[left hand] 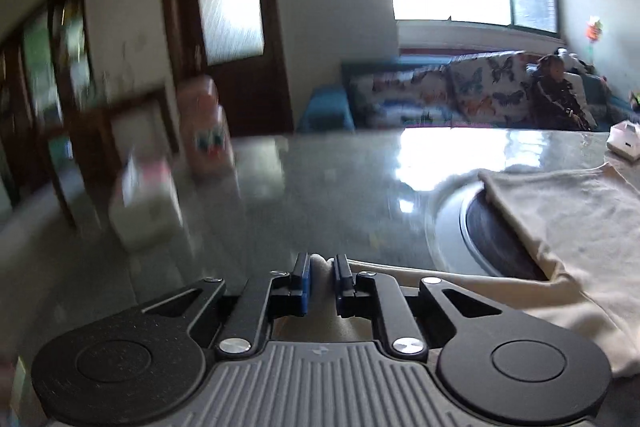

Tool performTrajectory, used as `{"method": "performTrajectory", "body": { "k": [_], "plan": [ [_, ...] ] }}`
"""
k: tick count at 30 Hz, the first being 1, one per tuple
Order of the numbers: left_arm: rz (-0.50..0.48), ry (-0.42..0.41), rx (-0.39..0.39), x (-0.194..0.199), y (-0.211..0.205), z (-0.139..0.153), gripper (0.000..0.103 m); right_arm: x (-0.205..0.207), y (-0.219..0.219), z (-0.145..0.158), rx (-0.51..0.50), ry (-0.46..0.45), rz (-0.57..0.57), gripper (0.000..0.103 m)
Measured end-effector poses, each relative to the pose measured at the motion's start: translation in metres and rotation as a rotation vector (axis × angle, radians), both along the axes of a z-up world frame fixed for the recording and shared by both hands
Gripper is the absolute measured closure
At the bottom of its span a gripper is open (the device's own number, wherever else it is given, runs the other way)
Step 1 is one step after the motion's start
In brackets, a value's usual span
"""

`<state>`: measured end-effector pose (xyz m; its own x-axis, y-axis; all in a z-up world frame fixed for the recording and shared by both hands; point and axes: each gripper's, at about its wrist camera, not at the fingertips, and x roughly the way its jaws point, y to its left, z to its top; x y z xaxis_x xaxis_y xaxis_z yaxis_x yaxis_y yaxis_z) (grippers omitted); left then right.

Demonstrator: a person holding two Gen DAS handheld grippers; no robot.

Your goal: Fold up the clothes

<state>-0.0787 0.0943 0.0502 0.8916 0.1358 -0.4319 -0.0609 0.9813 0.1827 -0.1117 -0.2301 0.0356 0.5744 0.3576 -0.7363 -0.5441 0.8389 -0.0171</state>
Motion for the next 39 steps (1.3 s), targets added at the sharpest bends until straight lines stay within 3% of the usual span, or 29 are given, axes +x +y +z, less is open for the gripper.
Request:
{"method": "performTrajectory", "body": {
  "k": [3,8,10,13,16,20,22,26,31,35,39],
  "plan": [
    [-0.01,0.01,0.124,0.014,-0.012,-0.011,0.086,-0.001,0.0,-0.006,-0.007,0.017,-0.003,0.006],
    [0.05,0.099,0.178,0.041,-0.012,-0.041,0.078,-0.004,0.002,-0.005,-0.014,0.004,0.003,0.006],
    [0.102,0.112,0.167,0.047,-0.006,-0.044,0.073,-0.006,0.001,-0.001,-0.004,-0.005,0.007,0.006],
    [0.147,0.121,0.039,0.043,0.0,-0.031,0.074,-0.008,0.0,0.004,0.013,-0.018,0.011,0.006],
    [0.008,0.118,-0.095,0.025,-0.018,-0.018,0.075,-0.008,0.003,0.003,0.028,-0.016,0.01,0.006],
    [-0.182,0.157,-0.06,0.009,-0.064,-0.025,0.074,-0.008,0.008,-0.002,0.035,-0.011,0.013,0.006],
    [-0.251,0.167,-0.005,0.003,-0.081,-0.033,0.073,-0.011,0.008,0.0,0.043,-0.013,0.018,0.006],
    [-0.278,0.164,0.079,-0.011,-0.09,-0.044,0.073,-0.019,0.003,0.002,0.042,-0.015,0.023,0.006],
    [-0.246,0.179,0.09,-0.014,-0.077,-0.039,0.073,-0.028,-0.019,0.008,0.065,-0.027,-0.024,0.006],
    [-0.238,0.165,0.064,-0.02,-0.081,-0.029,0.07,-0.035,-0.053,0.017,0.08,-0.059,-0.134,0.007],
    [-0.329,0.134,0.035,-0.024,-0.111,-0.018,0.064,-0.037,-0.104,0.029,0.075,-0.092,-0.307,0.014]
  ]
}}
